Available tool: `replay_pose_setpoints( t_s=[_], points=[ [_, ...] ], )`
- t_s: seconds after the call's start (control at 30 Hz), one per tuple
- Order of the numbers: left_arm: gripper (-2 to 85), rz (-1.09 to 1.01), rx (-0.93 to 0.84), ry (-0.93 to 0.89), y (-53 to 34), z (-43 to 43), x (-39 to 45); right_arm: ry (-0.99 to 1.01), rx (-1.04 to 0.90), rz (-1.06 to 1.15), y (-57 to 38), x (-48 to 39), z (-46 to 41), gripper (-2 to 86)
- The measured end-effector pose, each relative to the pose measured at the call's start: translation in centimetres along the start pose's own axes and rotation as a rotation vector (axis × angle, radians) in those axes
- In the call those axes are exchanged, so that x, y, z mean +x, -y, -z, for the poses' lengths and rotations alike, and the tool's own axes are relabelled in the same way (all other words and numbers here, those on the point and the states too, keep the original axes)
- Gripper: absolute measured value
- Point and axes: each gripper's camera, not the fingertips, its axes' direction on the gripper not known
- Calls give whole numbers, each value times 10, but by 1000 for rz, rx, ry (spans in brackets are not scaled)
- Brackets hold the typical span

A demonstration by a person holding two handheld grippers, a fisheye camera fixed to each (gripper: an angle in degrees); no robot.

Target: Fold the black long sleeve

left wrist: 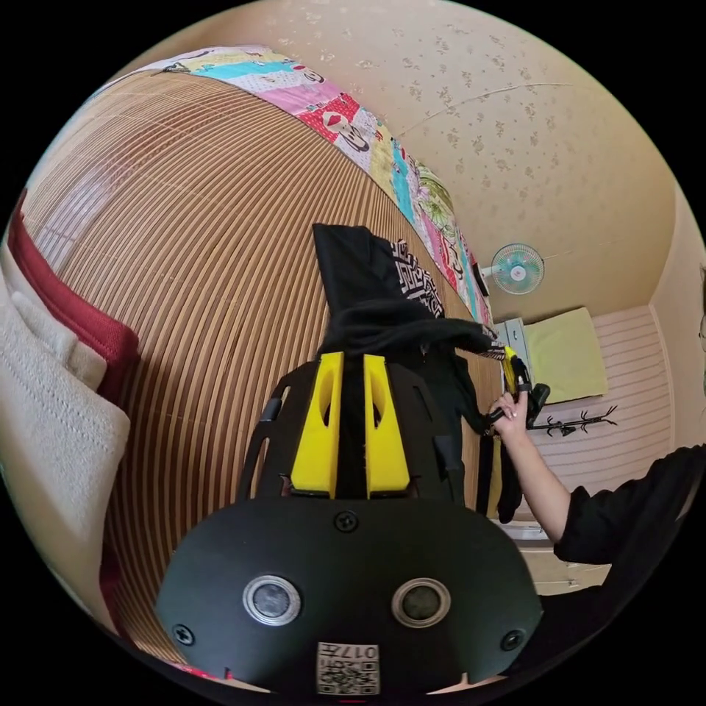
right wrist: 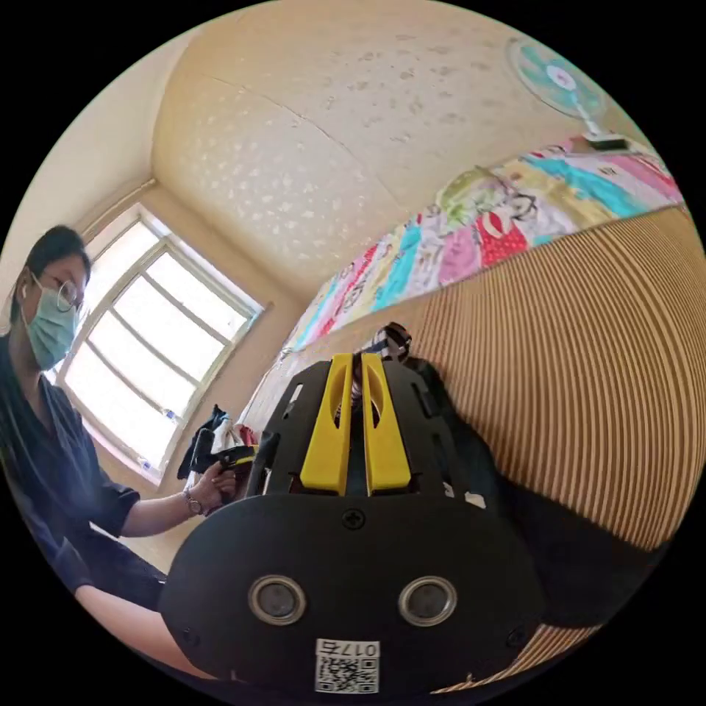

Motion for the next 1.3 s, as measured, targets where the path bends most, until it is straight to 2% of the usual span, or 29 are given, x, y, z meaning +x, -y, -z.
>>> replay_pose_setpoints(
  t_s=[0.07, 0.17, 0.3, 0.43, 0.53, 0.6, 0.67, 0.73, 0.9, 1.0, 1.07, 1.1, 1.2, 1.3],
  points=[
    [53, 6, 3, -4, 1, 2, -3, -126, -34, -196, -30, 37, 11, 36],
    [56, 8, 8, -16, 7, 7, -7, -193, 56, -316, -44, 43, 35, 51],
    [73, -12, 43, 62, 32, 13, -2, -216, -8, -249, -20, 21, 24, 77],
    [95, -49, 64, 110, 70, 2, 5, -371, -218, -167, 14, 9, -27, 92],
    [91, -109, 40, 182, 96, -22, 14, -447, -342, -202, 21, 18, -62, 79],
    [47, -122, -20, 270, 107, -46, 16, -457, -342, -192, 19, 13, -69, 57],
    [20, -131, 3, 321, 105, -48, 18, -456, -230, -123, 18, -14, -56, 35],
    [10, -129, 34, 297, 102, -42, 16, -374, -140, -57, 19, -38, -40, 29],
    [0, -36, 218, -51, 91, -2, -28, -166, 48, 35, 23, -59, -5, 27],
    [4, 44, 240, -77, 91, -7, -60, -203, 55, -61, 17, -22, -6, 33],
    [15, 97, 191, -80, 94, -17, -75, -255, -18, -300, 8, 21, -11, 53],
    [29, 117, 171, -89, 95, -22, -81, -245, -21, -341, 6, 27, -10, 58],
    [66, 105, 183, -58, 90, -14, -80, -205, 38, -310, 1, 12, 5, 69],
    [80, 55, 191, -8, 76, -1, -65, -256, -56, -223, 1, -13, 1, 71]
  ],
)
